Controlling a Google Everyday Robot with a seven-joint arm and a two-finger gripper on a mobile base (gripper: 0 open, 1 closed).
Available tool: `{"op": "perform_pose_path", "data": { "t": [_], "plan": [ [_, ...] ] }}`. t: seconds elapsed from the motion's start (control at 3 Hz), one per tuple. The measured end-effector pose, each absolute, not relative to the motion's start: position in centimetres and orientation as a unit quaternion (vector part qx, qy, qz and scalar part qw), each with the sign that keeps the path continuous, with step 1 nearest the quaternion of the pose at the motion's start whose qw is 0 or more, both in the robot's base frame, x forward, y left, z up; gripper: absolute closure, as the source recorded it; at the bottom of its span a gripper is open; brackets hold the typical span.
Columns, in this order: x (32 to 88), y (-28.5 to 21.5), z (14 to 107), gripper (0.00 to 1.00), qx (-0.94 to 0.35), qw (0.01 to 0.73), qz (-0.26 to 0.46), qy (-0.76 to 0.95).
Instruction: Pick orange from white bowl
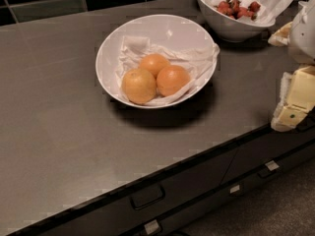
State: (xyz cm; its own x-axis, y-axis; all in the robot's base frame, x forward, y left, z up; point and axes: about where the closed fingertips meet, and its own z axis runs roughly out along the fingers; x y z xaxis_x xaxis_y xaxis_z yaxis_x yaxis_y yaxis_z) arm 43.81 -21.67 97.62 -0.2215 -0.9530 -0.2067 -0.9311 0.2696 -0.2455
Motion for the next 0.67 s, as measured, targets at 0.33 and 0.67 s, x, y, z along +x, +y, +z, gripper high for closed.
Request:
{"op": "perform_pose_path", "data": {
  "t": [0.33,0.67],
  "plan": [
    [43.8,-21.7,97.6,0.00,-0.603,0.159,-0.034,0.781],
    [45.5,-20.1,98.6,0.00,-0.620,0.166,-0.039,0.766]
  ]
}}
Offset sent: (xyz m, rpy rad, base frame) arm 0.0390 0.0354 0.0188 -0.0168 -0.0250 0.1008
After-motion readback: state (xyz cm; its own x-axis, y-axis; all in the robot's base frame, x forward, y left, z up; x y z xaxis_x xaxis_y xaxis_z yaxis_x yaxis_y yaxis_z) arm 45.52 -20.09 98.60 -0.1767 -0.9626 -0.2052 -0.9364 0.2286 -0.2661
